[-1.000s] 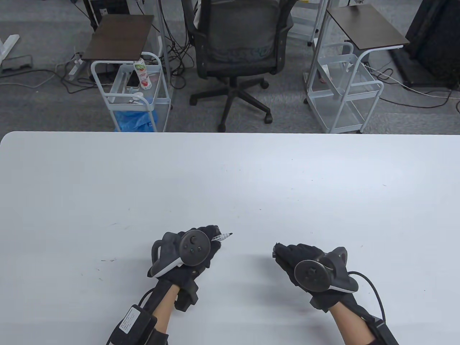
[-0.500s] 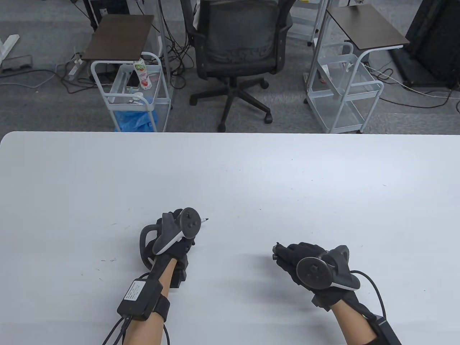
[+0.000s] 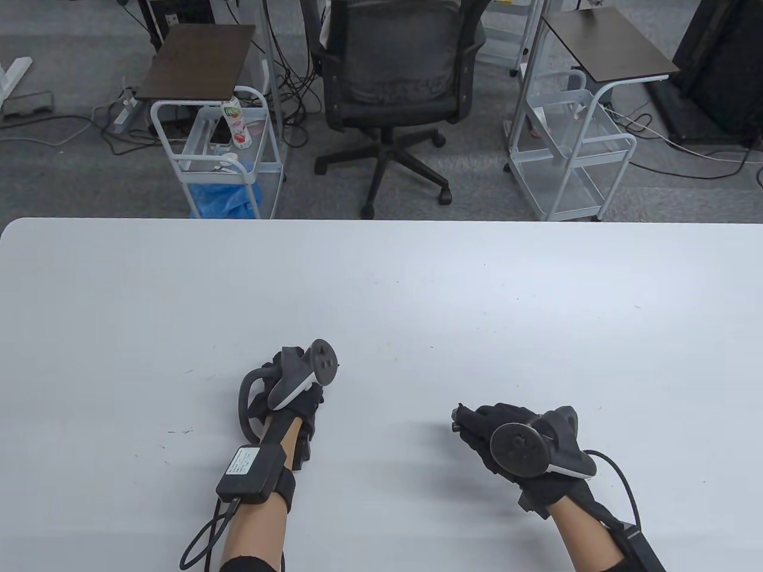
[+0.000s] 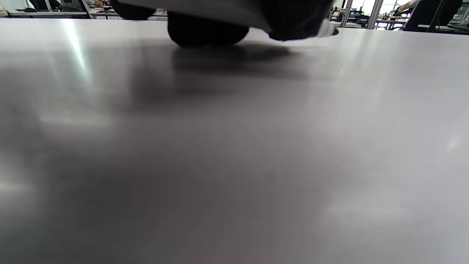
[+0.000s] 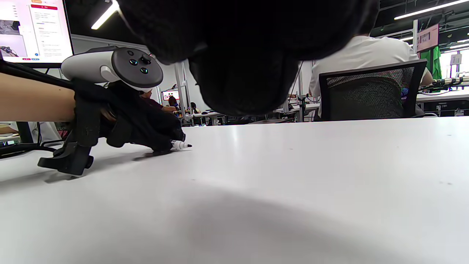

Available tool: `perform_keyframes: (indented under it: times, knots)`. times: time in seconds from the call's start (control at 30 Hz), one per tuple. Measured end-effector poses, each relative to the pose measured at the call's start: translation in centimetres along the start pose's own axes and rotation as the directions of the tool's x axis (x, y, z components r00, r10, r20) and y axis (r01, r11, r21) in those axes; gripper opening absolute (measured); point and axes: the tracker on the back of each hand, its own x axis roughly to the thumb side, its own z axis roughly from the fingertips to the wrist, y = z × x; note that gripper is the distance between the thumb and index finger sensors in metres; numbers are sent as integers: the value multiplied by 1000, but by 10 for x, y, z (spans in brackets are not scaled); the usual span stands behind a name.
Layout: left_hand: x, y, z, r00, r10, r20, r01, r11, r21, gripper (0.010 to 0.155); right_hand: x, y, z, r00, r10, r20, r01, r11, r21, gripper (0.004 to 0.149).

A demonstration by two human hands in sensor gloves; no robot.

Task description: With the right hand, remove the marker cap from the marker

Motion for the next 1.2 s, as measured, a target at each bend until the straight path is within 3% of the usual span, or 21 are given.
perform_keyframes:
  times: [0.2, 0.6, 0.83, 1.0, 1.2]
  knots:
    - [2, -1, 1, 1000, -29, -4, 29, 999, -18, 54, -3, -1, -1, 1000, -8, -5, 8, 1000, -2, 48]
    - [1, 10, 8, 999, -49, 7, 49, 999, -24, 75, -5, 0, 0, 1000, -14, -14, 14, 1000, -1, 48]
    - [-2, 47, 29, 999, -19, 30, 18, 999, 47, 77, -9, -2, 1, 999, -21, -27, 21, 1000, -19, 48]
    - [-1, 82, 57, 997, -5, 77, -5, 991, 134, 77, -18, -5, 2, 997, -40, -63, 38, 999, -33, 48]
    - [4, 110, 97, 974, 39, 221, -89, 972, 218, 82, -25, -5, 3, 995, -45, -94, 41, 998, -40, 48]
